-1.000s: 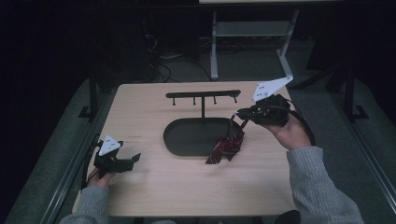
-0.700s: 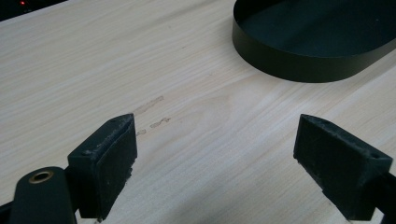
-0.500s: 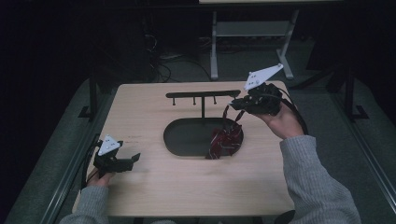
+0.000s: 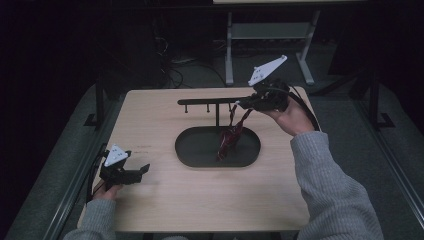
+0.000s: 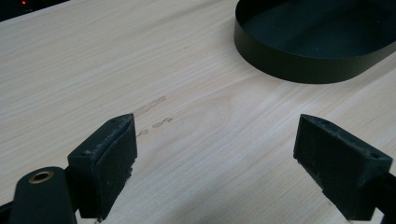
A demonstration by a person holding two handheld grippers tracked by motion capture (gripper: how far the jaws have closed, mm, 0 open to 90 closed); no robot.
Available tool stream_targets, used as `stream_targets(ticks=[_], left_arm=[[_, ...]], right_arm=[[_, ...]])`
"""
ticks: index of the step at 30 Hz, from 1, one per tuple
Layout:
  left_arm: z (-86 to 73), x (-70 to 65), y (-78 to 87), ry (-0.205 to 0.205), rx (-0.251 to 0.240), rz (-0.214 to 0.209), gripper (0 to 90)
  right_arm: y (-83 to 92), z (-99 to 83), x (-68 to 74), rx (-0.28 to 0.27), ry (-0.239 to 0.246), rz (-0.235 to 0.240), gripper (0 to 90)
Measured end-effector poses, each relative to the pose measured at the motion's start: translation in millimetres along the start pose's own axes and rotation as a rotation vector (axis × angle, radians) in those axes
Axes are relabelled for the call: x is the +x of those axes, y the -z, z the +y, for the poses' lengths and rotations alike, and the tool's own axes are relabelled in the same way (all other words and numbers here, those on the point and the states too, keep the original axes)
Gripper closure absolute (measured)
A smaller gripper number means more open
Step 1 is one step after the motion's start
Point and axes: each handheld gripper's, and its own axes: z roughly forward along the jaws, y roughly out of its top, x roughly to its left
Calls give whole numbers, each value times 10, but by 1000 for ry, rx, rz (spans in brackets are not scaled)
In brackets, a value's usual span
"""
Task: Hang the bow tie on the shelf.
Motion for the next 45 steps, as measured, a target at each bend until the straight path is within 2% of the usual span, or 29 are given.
stream_targets(ticks=[6, 14, 18, 32, 36, 45], left_arm=[[-1, 0, 0, -2, -2, 0, 130], [0, 9, 3, -7, 9, -1, 131], [-2, 10, -1, -8, 13, 1, 130], [1, 0, 2, -19, 27, -1, 130], [1, 1, -2, -18, 25, -3, 130], [2, -3, -5, -19, 27, -2, 130]], right_arm=[[-71, 63, -48, -1, 1, 0, 849], [-205, 118, -128, 25, -18, 17, 850], [-272, 157, -161, 40, -22, 7, 849], [-558, 112, -293, 100, -44, 8, 846], [-593, 99, -307, 111, -53, 6, 843], [-595, 87, -312, 117, -39, -4, 838]])
